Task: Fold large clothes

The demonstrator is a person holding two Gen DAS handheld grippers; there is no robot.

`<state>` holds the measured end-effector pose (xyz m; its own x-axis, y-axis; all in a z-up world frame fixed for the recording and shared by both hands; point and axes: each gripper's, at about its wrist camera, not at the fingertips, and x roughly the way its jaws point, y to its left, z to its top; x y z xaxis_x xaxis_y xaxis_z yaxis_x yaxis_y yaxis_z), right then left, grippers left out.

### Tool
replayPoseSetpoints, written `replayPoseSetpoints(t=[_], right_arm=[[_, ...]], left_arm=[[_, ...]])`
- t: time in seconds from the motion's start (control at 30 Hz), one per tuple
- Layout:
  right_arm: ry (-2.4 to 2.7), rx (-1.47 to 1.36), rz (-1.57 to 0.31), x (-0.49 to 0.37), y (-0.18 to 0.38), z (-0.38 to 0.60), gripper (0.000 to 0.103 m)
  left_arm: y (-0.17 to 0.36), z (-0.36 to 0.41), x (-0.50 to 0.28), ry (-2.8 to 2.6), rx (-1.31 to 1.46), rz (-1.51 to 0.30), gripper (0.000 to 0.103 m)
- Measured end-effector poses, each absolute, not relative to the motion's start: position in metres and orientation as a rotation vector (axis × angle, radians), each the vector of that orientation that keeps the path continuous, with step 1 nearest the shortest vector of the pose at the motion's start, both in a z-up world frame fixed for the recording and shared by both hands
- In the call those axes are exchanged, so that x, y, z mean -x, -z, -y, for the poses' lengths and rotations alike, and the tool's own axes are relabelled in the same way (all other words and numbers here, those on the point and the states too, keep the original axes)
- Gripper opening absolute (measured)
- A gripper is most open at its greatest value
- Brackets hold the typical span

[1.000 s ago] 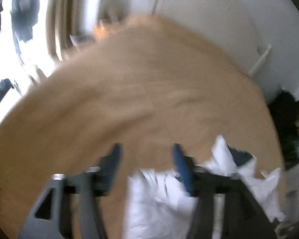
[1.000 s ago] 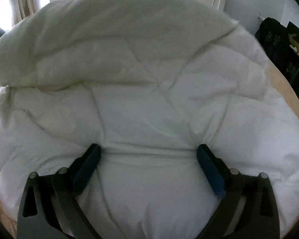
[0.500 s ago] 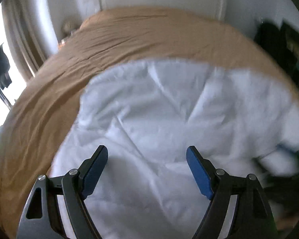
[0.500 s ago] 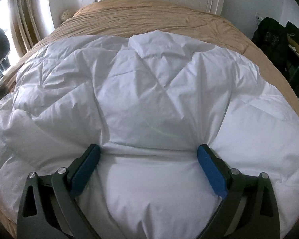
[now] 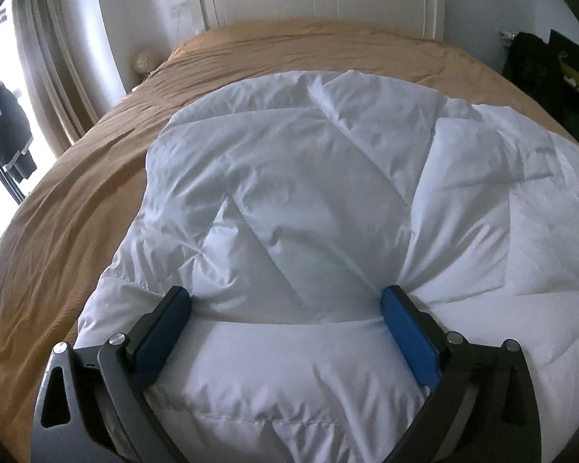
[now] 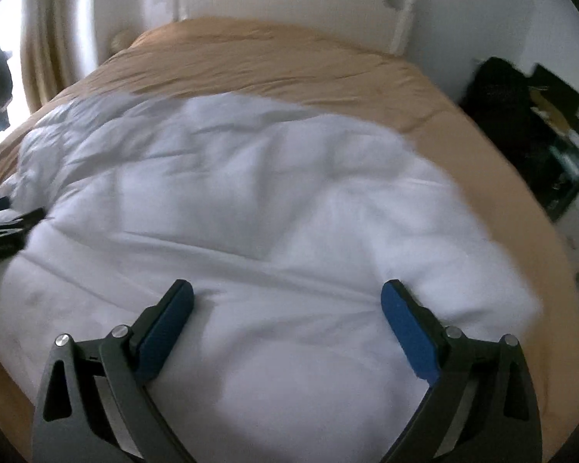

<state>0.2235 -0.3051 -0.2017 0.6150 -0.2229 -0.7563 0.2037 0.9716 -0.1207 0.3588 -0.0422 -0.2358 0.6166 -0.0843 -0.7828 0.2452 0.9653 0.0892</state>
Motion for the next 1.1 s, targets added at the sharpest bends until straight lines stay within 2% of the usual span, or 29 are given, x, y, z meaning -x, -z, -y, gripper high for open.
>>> replayPoseSetpoints(t=[0.23,0.33,0.47,0.53,0.63,0.77,1.0,1.1], right_arm=[[0.256,-0.148,-0.902,-0.213,0.218,0.353,0.097],[0.247,-0.264,-0.864,-0.222,0.189,0.351,0.096],[0.210,-0.246,-0.878,-0.278,0.160,0.331,0.096],[0.174,-0.250,-0.939,-0.318,0.162,0.321,0.094],[0.176,-0.278,-1.015,-0.366,0.173,0.318,0.094],[0.298,-0.225,-1.169,-0.397,0.211,0.349,0.094],[0.437,-0.221,-1.192,-0.386,0.226,0.416,0.095],[0.440,-0.251,-1.148,-0.378,0.213,0.422,0.092]], left_arm=[[0.233,0.034,-0.363,0.186,-0.193,-0.909,0.100],[0.205,0.050,-0.372,0.206,-0.260,-0.905,0.085],[0.169,0.094,-0.394,0.247,-0.377,-0.827,0.088],[0.171,0.109,-0.419,0.253,-0.376,-0.879,0.088],[0.200,0.115,-0.459,0.171,-0.399,-0.996,0.089],[0.229,0.079,-0.484,0.110,-0.304,-1.057,0.103],[0.235,0.009,-0.510,0.005,-0.160,-1.129,0.102],[0.215,-0.007,-0.495,0.003,-0.106,-1.091,0.085]])
